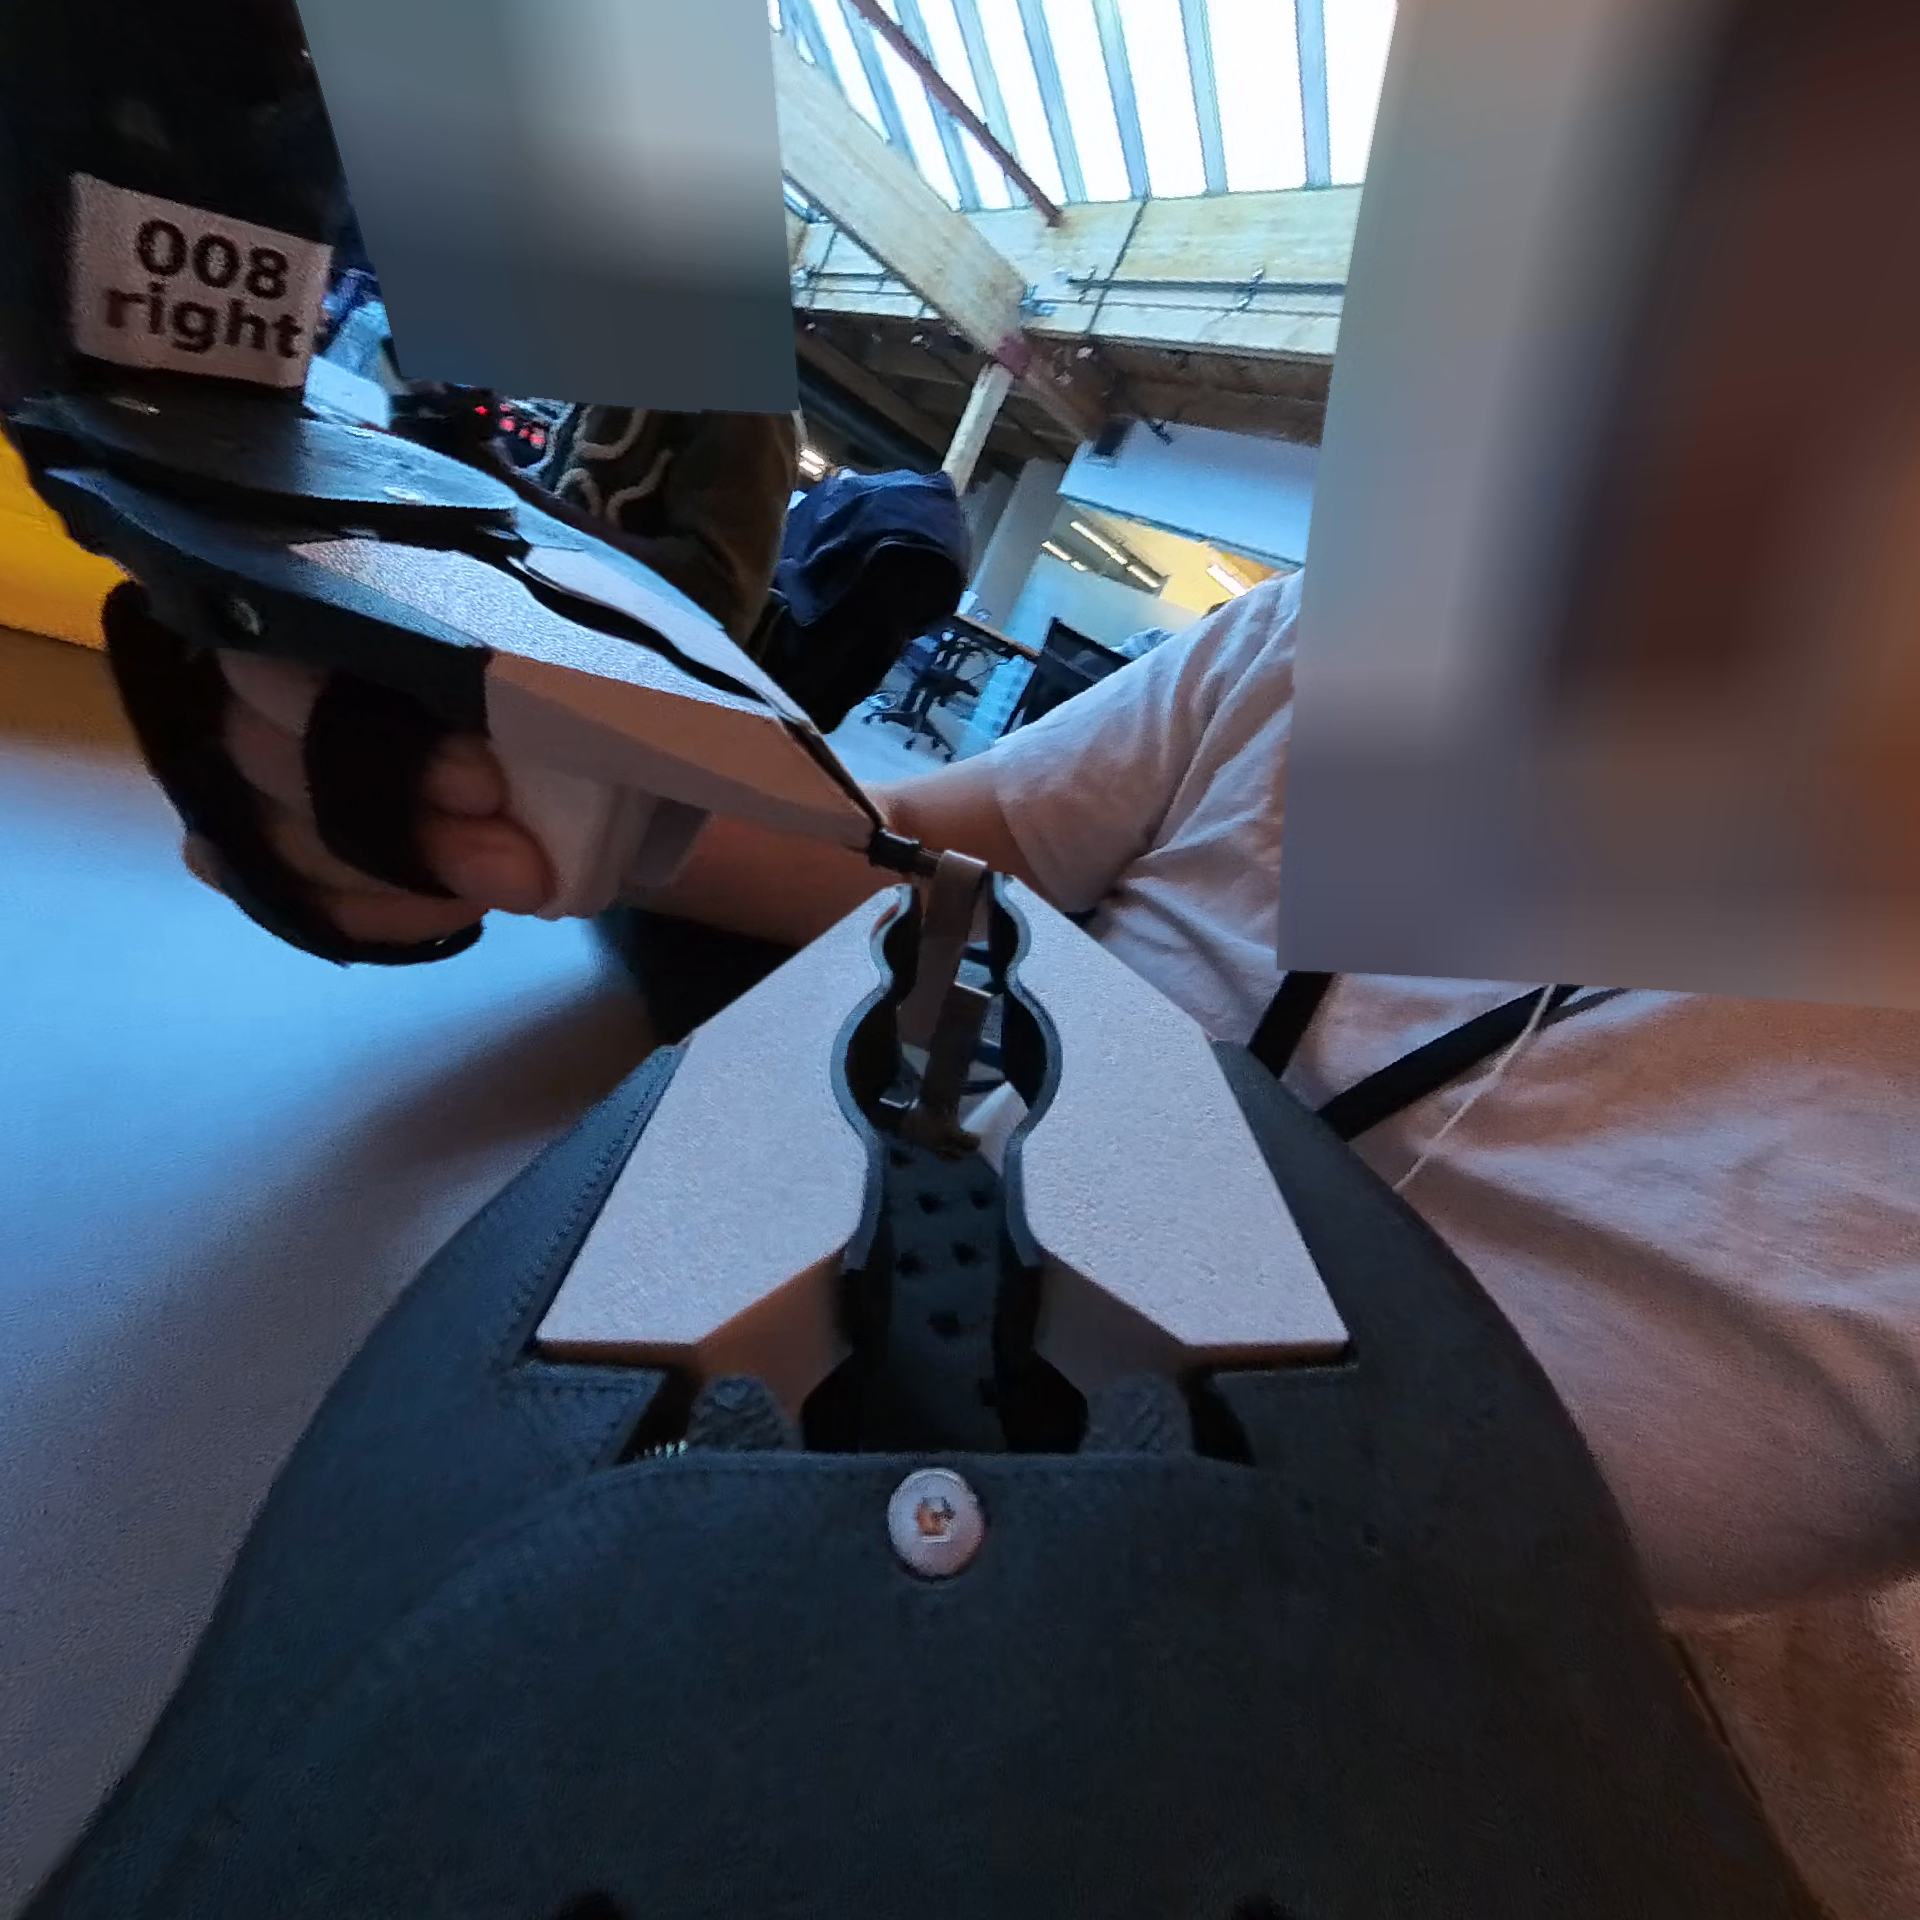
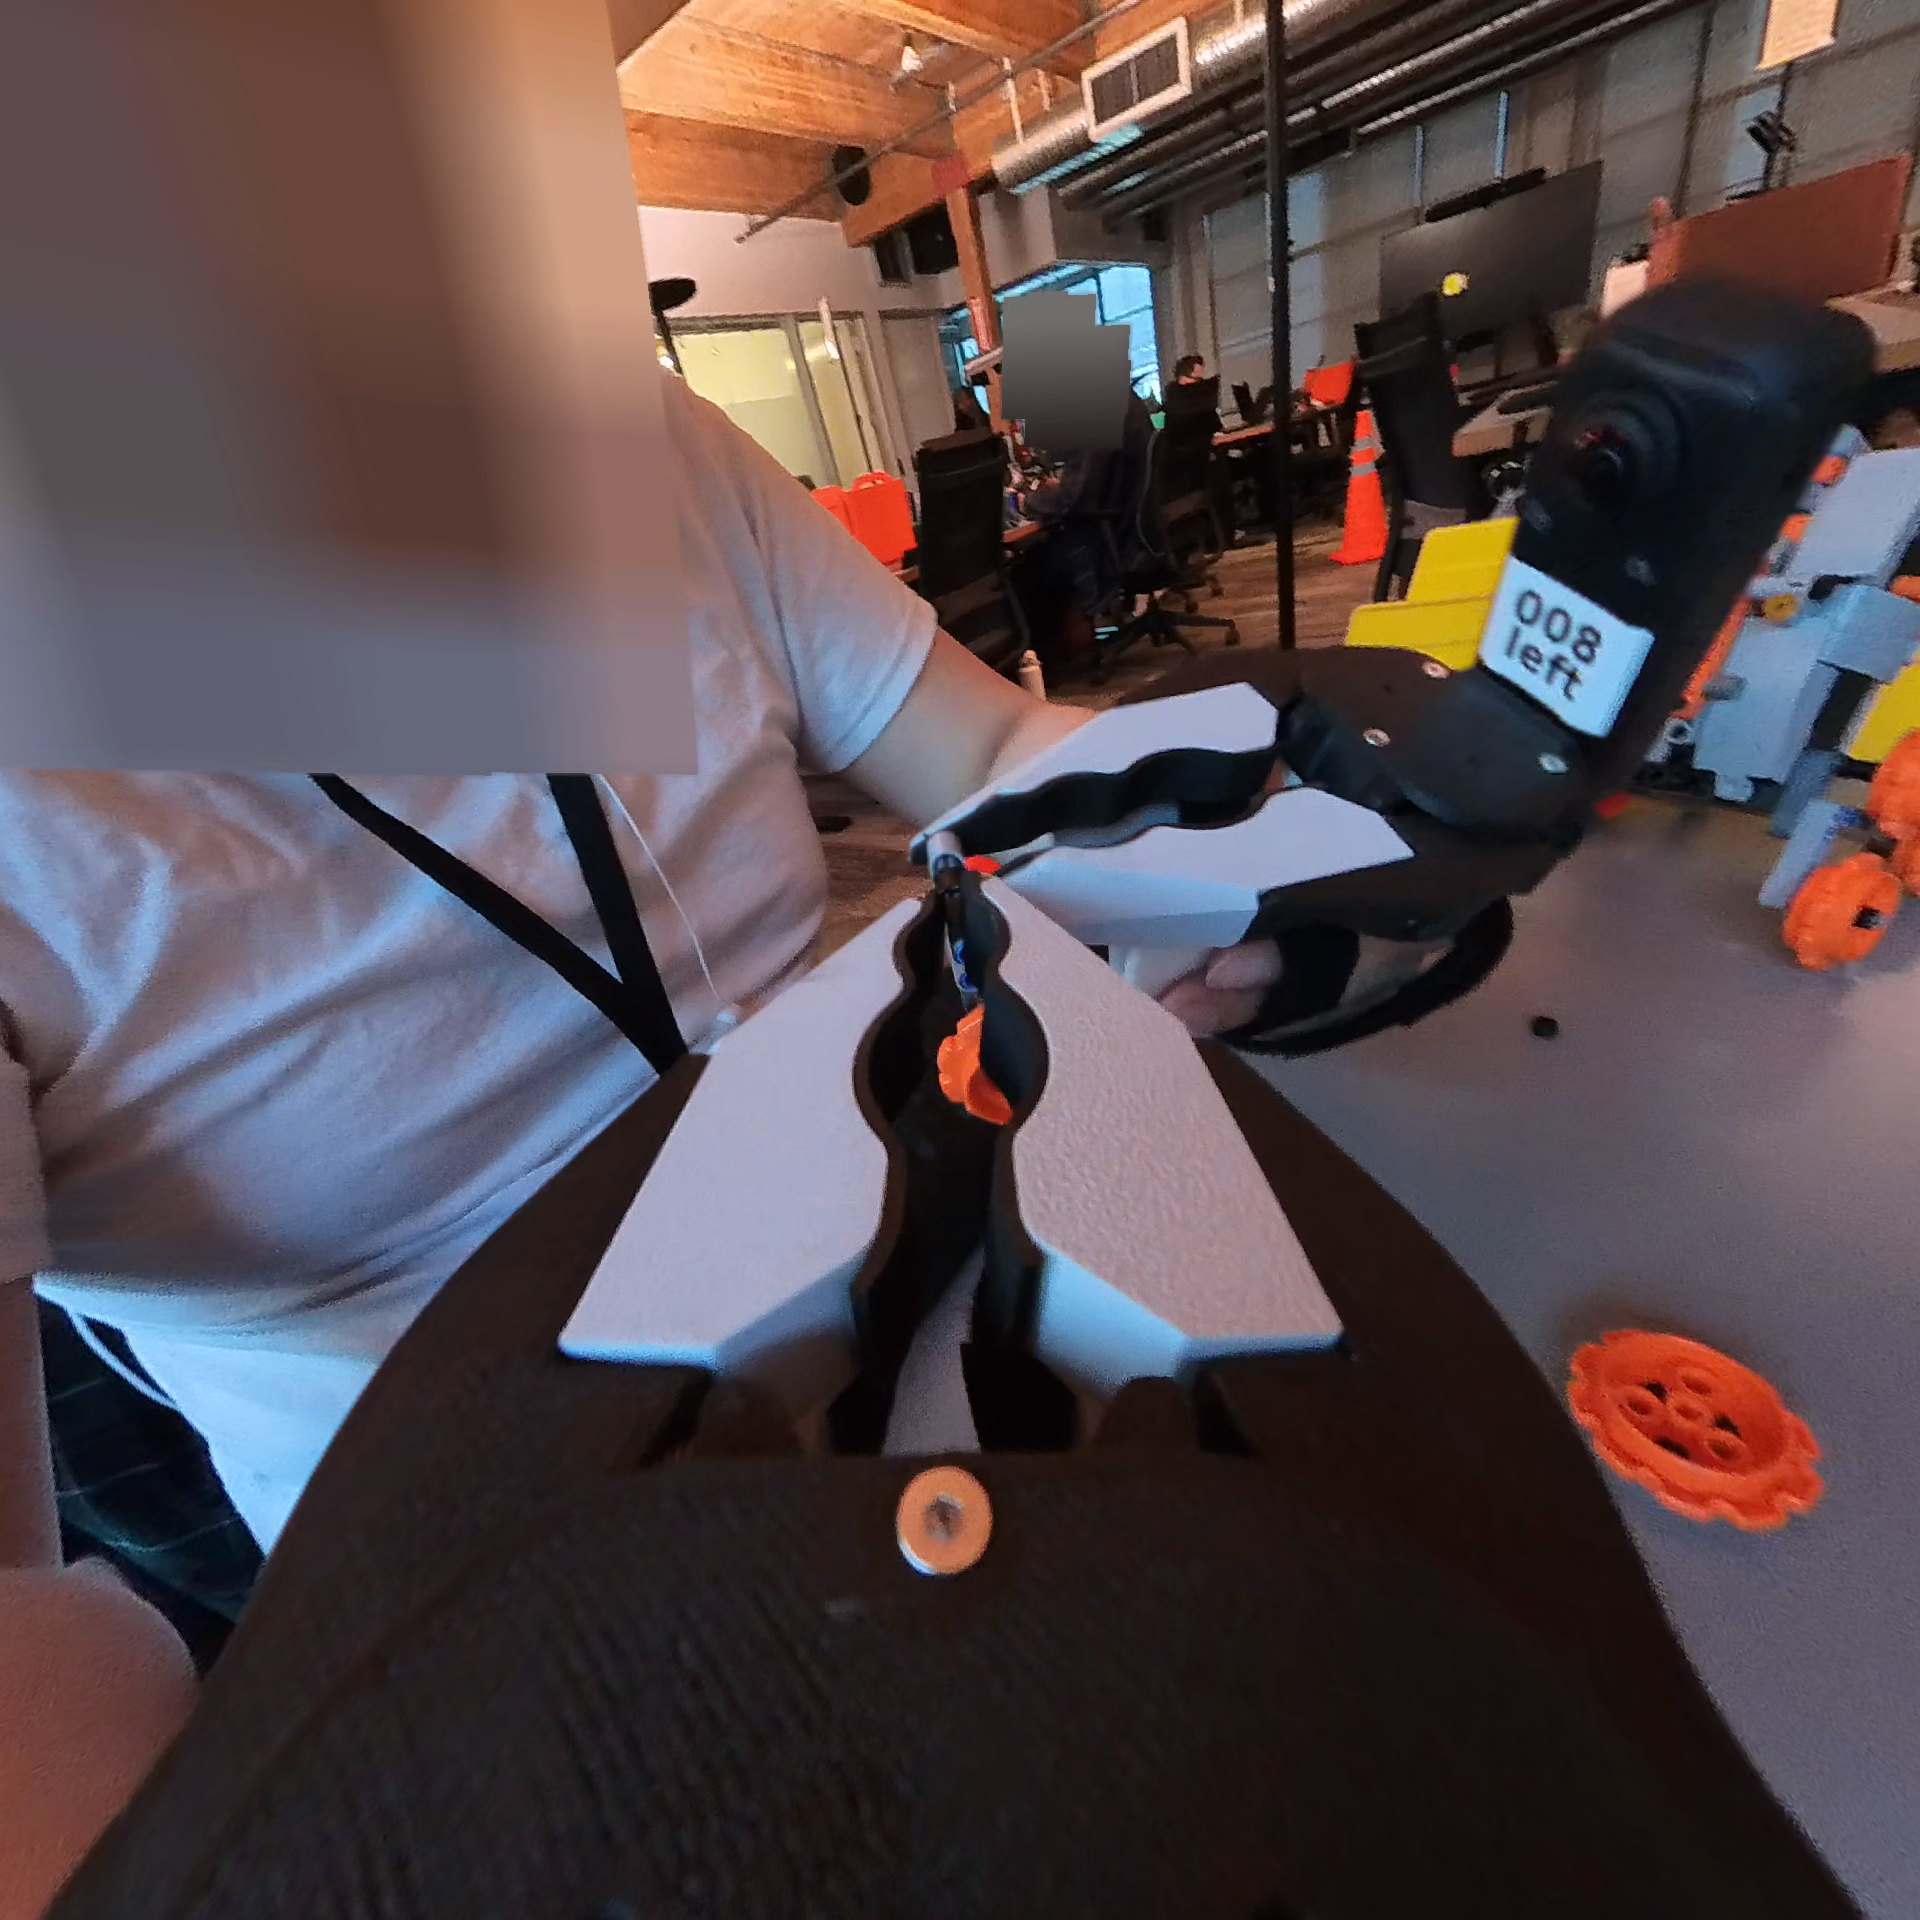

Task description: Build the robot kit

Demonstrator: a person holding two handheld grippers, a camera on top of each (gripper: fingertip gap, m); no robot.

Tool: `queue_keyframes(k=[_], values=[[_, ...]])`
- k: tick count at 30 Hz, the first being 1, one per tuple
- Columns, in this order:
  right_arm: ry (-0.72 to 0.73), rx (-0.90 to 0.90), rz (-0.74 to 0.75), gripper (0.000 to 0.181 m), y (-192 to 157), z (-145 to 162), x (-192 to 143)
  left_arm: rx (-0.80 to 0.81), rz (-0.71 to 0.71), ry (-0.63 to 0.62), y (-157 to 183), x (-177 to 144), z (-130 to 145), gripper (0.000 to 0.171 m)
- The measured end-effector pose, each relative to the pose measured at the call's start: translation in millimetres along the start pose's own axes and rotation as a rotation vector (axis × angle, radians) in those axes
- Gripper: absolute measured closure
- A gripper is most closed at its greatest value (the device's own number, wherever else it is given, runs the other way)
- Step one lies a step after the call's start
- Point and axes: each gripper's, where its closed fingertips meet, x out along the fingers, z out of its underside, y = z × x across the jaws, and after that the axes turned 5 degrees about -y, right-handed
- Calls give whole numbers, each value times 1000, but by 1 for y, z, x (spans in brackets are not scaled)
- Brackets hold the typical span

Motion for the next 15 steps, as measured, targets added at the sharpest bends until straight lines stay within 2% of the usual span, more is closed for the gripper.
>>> queue_keyframes(k=[5, 9, 10, 12, 15], values=[[46, 3, -60, 181, -6, -6, 2, -2, 37, -11, 5, 7, 2, 166], [48, 14, -24, 181, 2, -4, 2, 61, -38, -27, -3, 8, 3, 166], [70, 22, -11, 181, 4, -7, -1, 85, -76, -29, -6, 6, 2, 166], [134, 56, 57, 168, 13, -18, -12, 155, -205, -50, -18, -1, 0, 166], [180, 83, 272, 155, 36, -28, -30, 367, -511, -118, -39, -18, -7, 167]])
